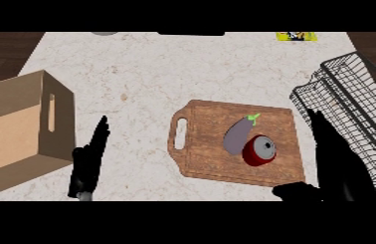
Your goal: Pick the can from the cutting board and place it in the tiered basket
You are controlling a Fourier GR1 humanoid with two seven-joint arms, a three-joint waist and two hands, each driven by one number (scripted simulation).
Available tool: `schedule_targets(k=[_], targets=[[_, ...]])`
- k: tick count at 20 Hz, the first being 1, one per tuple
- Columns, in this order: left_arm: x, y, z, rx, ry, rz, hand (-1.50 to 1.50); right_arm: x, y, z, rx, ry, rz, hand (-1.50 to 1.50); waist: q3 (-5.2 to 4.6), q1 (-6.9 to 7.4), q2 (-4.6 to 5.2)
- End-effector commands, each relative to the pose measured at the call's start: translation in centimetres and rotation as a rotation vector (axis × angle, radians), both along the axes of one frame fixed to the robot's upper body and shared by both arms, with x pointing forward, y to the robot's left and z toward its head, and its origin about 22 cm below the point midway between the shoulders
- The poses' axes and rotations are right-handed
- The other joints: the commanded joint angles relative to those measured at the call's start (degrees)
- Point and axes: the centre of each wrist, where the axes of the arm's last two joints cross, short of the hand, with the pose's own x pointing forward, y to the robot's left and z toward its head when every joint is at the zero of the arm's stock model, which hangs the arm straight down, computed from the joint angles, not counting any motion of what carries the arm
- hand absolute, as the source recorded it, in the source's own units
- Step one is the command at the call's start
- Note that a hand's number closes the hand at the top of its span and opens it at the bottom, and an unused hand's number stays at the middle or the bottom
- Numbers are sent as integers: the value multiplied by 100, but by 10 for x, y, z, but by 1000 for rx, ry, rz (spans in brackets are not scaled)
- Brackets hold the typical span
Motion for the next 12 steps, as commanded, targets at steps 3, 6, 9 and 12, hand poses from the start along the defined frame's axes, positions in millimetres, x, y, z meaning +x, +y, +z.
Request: schedule_targets(k=[3, 6, 9, 12], targets=[[4, 0, 5, -2, 13, -3, 0, 10, 30, -1, -66, 185, -131, -150, 3, -92, -18], [5, 3, 5, 1, 8, 3, 0, 27, 61, -5, -22, 180, -100, -150, 6, -54, -10], [-9, 11, 4, 10, 10, 3, 0, 40, 56, -13, -15, 194, -125, -150, 14, -72, -18], [-11, 1, -9, -3, 7, 28, 0, 29, 66, -12, -58, 254, -102, -150, 1, -133, -31]])
